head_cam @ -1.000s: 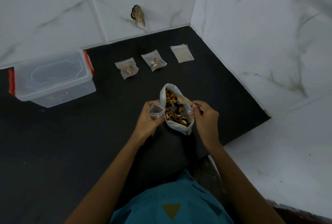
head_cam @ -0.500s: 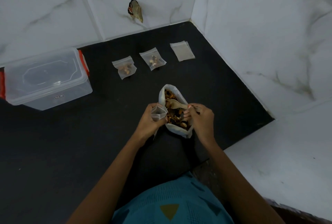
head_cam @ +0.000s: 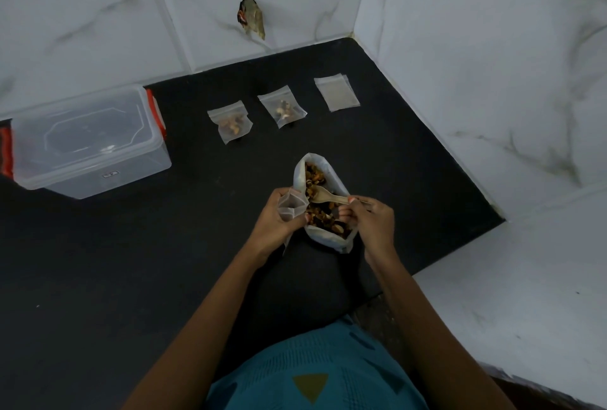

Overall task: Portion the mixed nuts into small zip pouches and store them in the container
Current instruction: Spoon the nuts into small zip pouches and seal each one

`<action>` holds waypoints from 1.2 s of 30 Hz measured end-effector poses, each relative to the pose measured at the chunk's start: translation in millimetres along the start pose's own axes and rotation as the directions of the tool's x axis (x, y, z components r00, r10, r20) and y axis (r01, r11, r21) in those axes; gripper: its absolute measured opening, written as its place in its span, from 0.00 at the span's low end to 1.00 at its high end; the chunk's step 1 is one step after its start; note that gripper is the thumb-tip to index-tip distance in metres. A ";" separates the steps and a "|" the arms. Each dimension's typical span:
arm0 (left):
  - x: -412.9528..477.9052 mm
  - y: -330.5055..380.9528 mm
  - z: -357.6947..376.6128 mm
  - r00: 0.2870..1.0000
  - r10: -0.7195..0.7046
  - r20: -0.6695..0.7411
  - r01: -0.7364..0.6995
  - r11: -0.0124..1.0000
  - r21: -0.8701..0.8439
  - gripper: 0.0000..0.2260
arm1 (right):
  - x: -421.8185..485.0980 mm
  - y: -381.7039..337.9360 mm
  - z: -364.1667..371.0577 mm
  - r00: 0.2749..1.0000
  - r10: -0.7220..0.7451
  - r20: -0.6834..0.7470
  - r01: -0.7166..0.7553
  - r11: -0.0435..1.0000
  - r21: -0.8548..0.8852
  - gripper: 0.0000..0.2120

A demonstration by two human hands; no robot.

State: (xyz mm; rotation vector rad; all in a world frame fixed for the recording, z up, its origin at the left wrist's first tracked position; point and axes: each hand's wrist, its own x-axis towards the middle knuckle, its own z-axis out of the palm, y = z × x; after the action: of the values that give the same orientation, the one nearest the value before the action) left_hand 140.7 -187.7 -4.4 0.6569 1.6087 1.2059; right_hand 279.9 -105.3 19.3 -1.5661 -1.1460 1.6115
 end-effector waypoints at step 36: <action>-15.4 8.0 -1.7 0.978 0.192 -0.076 -0.185 0.978 0.092 0.21 | -27.8 -31.3 -26.3 0.985 0.116 0.124 -0.146 0.952 0.269 0.05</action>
State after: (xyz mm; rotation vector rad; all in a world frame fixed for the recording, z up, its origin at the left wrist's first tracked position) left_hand 143.9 -198.5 8.9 0.8382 1.7054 1.3240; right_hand 304.6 -111.7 61.7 -1.4116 -0.8380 1.8732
